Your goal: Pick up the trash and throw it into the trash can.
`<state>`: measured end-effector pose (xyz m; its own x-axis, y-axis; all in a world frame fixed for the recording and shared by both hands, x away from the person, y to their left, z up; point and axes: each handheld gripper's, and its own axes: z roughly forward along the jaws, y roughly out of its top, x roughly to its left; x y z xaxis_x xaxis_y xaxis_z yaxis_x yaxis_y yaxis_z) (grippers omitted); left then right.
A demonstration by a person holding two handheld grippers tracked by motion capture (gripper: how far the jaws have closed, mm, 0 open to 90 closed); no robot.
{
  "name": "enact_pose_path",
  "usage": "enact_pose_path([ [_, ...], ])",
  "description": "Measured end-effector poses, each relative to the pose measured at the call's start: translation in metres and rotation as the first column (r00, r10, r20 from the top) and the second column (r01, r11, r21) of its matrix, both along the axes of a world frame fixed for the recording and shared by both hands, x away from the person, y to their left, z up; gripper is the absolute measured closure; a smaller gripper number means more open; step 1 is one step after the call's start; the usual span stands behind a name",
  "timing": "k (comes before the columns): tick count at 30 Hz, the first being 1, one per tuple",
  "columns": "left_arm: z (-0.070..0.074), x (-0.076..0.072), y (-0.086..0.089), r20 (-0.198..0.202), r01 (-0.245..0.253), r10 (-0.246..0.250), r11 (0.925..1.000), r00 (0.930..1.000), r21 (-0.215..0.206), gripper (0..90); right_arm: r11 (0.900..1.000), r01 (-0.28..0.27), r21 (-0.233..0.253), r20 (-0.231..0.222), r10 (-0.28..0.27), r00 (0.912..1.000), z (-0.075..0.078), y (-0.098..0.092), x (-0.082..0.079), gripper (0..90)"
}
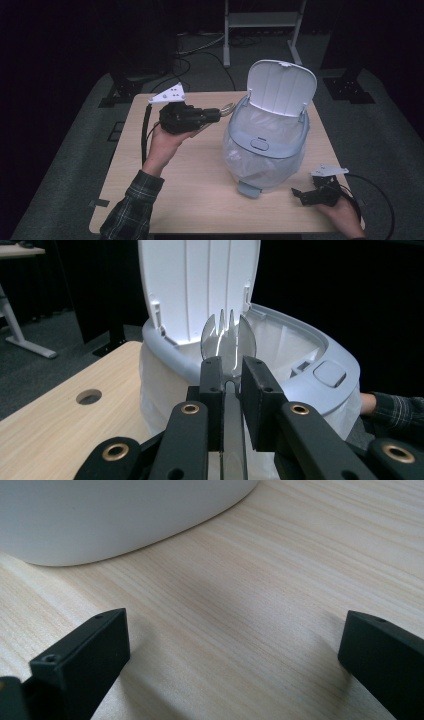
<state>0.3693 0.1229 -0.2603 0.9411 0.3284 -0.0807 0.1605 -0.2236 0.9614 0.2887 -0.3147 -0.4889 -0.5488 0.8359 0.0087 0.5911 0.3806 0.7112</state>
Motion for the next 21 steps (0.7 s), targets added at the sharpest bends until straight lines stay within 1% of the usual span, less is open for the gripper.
enact_pose_path([
  [10, 0.012, 0.002, -0.016, 0.02, 0.03, -0.03, 0.9995, 0.9994, -0.006, 79.5, 1.0, 0.0, 0.0, 0.0, 0.0, 1.0, 0.0, 0.0, 0.0, 0.0],
  [14, 0.015, 0.003, -0.023, 0.026, 0.038, -0.037, 0.9992, 0.999, -0.011, 79.5, 1.0, 0.0, 0.0, 0.0, 0.0, 1.0, 0.0, 0.0, 0.0, 0.0],
  [17, 0.018, 0.004, -0.031, 0.034, 0.049, -0.049, 0.9988, 0.9982, -0.007, 79.5, 1.0, 0.0, 0.0, 0.0, 0.0, 1.0, 0.0, 0.0, 0.0, 0.0],
  [21, 0.021, 0.005, -0.042, 0.036, 0.062, -0.061, 0.9981, 0.9975, -0.007, 79.5, 1.0, 0.001, 0.0, 0.0, -0.001, 1.0, 0.0, 0.0, 0.0, 0.0],
])
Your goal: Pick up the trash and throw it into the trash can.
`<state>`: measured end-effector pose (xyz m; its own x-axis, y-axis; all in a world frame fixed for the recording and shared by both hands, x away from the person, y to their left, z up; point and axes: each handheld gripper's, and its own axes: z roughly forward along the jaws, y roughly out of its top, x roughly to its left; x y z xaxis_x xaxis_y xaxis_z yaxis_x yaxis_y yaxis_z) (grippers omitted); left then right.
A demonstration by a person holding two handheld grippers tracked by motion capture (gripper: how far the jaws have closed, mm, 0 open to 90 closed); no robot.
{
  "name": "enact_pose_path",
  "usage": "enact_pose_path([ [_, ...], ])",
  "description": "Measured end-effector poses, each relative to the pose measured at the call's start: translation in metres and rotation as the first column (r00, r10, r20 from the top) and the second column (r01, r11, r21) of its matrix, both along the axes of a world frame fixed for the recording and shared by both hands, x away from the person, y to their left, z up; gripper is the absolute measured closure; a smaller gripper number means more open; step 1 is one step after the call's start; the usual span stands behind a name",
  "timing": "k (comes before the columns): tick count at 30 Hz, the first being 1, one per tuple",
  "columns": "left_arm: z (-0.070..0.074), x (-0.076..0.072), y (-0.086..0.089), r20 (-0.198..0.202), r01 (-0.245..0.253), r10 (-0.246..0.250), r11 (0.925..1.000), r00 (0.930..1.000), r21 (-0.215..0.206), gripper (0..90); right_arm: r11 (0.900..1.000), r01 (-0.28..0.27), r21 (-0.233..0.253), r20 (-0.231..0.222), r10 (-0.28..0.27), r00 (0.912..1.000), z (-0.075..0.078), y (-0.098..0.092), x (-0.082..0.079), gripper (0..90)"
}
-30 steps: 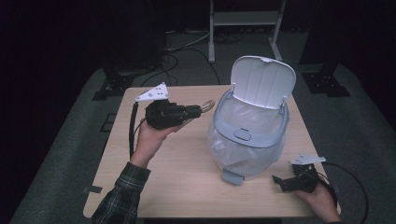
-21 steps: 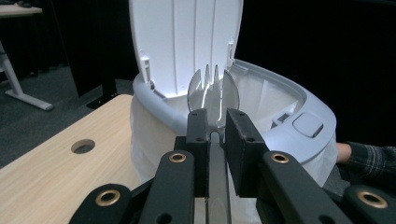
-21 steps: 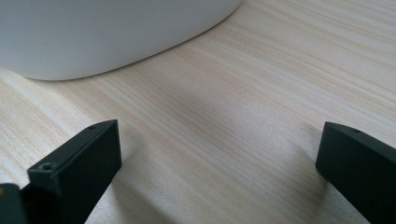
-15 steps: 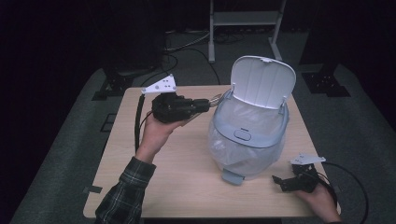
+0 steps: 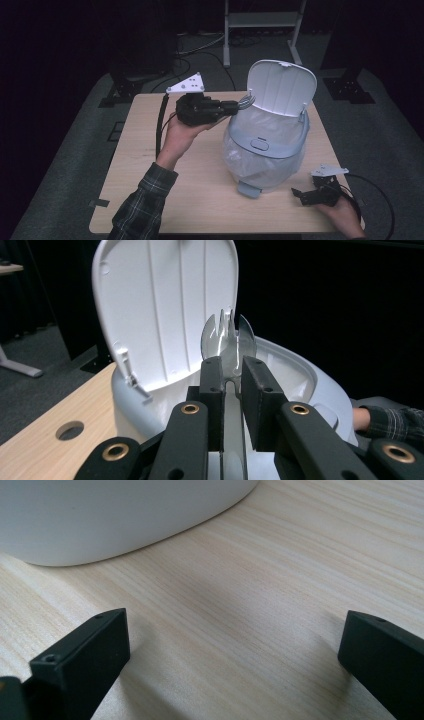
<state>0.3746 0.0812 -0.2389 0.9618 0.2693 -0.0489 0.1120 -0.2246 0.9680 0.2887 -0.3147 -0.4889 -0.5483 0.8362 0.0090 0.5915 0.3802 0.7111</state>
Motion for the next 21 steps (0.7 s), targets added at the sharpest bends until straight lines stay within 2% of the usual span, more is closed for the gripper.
enact_pose_path([
  [13, 0.008, 0.008, -0.035, 0.007, 0.036, -0.036, 0.9993, 0.9993, -0.009, 79.5, 1.0, 0.0, 0.0, 0.0, 0.0, 1.0, 0.0, 0.0, 0.0, 0.0],
  [21, 0.006, 0.015, -0.054, -0.001, 0.048, -0.048, 0.9988, 0.9989, -0.013, 79.5, 1.0, 0.0, 0.0, 0.0, 0.0, 1.0, 0.0, 0.0, 0.0, 0.0],
])
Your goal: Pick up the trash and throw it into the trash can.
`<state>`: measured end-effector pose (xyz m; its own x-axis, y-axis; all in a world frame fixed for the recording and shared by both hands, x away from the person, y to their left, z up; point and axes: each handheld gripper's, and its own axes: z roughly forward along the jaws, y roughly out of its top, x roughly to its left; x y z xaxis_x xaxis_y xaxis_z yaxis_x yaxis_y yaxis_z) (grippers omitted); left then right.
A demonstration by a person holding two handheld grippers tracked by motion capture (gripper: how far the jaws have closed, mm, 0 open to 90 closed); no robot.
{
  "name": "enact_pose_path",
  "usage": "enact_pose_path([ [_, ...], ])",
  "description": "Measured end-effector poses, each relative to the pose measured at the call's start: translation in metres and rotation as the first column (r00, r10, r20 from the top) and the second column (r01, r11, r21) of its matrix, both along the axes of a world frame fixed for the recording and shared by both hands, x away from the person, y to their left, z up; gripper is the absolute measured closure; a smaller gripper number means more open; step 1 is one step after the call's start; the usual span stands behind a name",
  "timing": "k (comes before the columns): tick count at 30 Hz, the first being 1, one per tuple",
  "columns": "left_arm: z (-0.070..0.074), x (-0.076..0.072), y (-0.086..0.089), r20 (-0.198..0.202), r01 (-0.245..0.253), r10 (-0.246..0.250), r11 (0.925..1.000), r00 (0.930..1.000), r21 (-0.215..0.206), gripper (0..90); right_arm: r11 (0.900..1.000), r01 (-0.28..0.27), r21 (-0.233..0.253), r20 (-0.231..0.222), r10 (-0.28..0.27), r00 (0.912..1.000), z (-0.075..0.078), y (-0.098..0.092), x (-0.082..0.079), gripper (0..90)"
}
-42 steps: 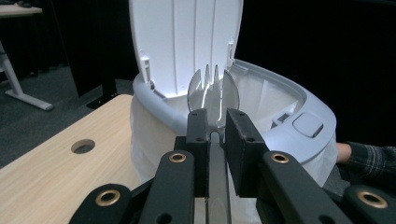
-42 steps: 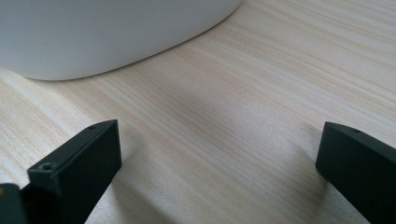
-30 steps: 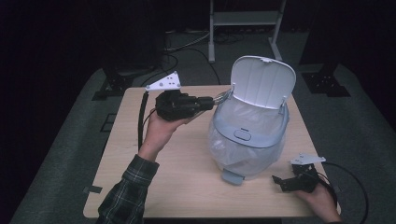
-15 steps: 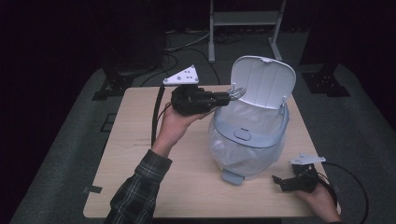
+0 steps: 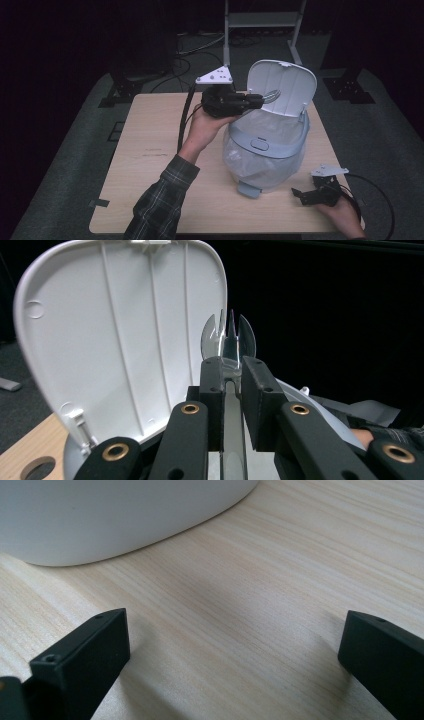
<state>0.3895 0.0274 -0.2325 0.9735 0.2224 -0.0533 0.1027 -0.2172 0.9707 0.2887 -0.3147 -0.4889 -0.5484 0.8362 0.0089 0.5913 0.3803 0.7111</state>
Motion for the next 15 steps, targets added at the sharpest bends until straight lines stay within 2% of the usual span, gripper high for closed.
enact_pose_path([
  [15, 0.001, 0.005, -0.022, -0.005, 0.025, -0.025, 0.9997, 0.9997, -0.001, 79.3, 1.0, 0.0, 0.0, 0.0, 0.0, 1.0, 0.0, 0.0, 0.0, 0.0],
])
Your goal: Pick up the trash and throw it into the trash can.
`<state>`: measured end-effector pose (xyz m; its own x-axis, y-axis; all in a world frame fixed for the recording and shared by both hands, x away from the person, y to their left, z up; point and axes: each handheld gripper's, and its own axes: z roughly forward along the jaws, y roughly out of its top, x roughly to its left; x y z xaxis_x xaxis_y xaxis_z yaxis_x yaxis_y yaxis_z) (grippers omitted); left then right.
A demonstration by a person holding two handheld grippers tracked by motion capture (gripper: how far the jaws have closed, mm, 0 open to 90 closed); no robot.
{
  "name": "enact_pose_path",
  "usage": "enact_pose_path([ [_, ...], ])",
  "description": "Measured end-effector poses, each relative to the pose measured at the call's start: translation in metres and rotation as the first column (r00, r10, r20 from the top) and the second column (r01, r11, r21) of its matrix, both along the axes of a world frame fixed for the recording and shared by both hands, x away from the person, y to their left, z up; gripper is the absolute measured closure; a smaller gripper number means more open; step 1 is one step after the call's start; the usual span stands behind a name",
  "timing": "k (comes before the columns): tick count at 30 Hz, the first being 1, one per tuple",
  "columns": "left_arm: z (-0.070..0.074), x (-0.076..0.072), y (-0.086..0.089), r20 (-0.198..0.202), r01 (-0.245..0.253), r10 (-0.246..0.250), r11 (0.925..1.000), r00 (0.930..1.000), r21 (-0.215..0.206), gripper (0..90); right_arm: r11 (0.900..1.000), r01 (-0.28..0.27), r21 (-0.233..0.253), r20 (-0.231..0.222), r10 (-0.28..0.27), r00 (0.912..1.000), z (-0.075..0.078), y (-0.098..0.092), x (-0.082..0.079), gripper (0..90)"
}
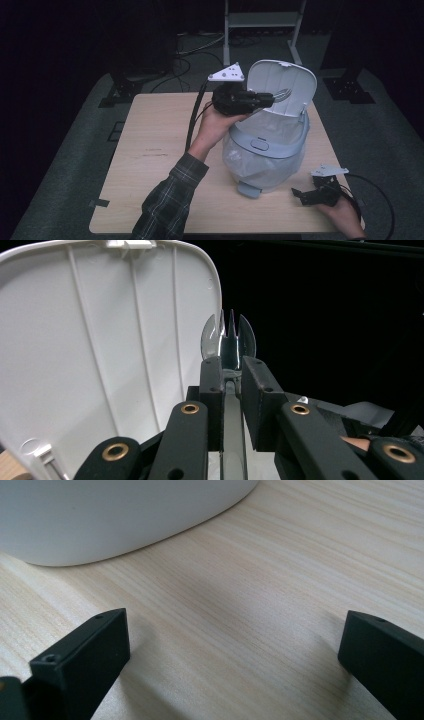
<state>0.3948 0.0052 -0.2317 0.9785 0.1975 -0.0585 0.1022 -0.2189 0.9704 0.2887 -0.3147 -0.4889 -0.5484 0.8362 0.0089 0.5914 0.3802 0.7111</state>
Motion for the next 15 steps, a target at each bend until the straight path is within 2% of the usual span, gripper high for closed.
enact_pose_path([
  [5, -0.0008, 0.0016, -0.0025, 0.002, -0.001, 0.001, 1.0, 1.0, -0.001, 74.3, 1.0, 0.0, 0.0, 0.0, 0.0, 1.0, 0.0, 0.0, 0.0, 0.0],
  [8, -0.0002, 0.0022, -0.0009, 0.002, -0.011, 0.011, 0.9999, 0.9999, -0.003, 74.3, 1.0, 0.0, 0.0, 0.0, 0.0, 1.0, 0.0, 0.0, 0.0, 0.0],
  [12, 0.0012, 0.0032, 0.0022, 0.005, -0.021, 0.021, 0.9998, 0.9998, 0.003, 78.2, 1.0, 0.0, 0.0, 0.0, 0.0, 1.0, 0.0, 0.0, 0.0, 0.0],
  [15, 0.0027, 0.0045, 0.0054, 0.003, -0.026, 0.026, 0.9997, 0.9997, 0.002, 84.5, 1.0, 0.0, 0.0, 0.0, 0.0, 1.0, 0.0, 0.0, 0.0, 0.0],
])
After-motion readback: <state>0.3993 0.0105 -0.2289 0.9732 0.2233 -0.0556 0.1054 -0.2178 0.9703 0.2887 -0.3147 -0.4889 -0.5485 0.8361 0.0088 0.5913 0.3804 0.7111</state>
